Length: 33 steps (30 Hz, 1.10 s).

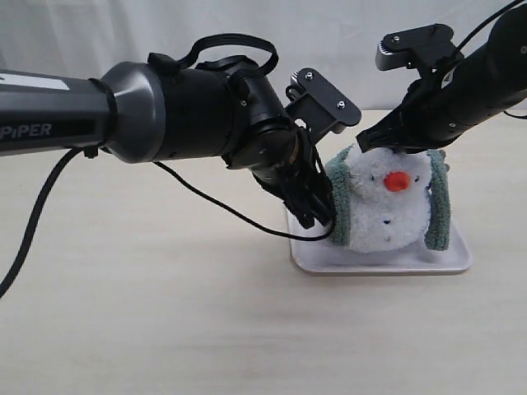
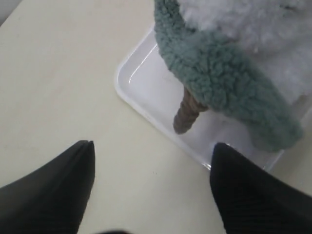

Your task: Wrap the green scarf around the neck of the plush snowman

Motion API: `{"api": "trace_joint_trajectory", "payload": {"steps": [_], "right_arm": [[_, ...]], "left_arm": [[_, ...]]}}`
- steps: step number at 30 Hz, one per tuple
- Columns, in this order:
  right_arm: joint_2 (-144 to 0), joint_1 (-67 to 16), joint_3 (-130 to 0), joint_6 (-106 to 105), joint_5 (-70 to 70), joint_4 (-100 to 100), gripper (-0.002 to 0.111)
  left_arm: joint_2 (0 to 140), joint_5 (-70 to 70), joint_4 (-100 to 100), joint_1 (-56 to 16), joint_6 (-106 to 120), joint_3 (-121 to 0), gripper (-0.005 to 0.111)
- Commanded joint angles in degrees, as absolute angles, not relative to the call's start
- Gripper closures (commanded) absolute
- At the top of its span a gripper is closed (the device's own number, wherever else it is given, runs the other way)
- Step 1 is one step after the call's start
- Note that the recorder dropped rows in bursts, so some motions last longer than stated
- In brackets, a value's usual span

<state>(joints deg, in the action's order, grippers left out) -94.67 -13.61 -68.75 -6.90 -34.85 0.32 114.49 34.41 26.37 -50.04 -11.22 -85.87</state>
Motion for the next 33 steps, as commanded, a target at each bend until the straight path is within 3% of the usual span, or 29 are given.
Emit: {"api": "trace_joint_trajectory", "payload": {"steps": [1, 9, 16, 23, 33], "right_arm": [[-95.07, -13.44, -68.31, -6.85, -36.48, 0.65, 0.104], [-95.07, -13.44, -68.31, -6.85, -36.48, 0.65, 0.104], [-95.07, -13.44, -68.31, -6.85, -36.73, 0.65, 0.104], [-95.07, -13.44, -68.31, -6.85, -37.34, 0.65, 0.104], [-95.07, -13.44, -68.31, -6.85, -37.77, 0.65, 0.104]], "left_arm": [[113.14, 34.55, 24.63, -50.03, -3.84, -84.42, 0.042], [112.51, 31.25, 9.53, -50.03, 18.79, -79.29, 0.042], [111.8, 30.82, -3.06, -49.92, 20.33, -79.13, 0.043], [111.58, 21.24, -25.02, -49.65, 18.39, -78.08, 0.071], [116.98, 15.63, -29.48, -48.65, 17.5, -78.08, 0.05]]}}
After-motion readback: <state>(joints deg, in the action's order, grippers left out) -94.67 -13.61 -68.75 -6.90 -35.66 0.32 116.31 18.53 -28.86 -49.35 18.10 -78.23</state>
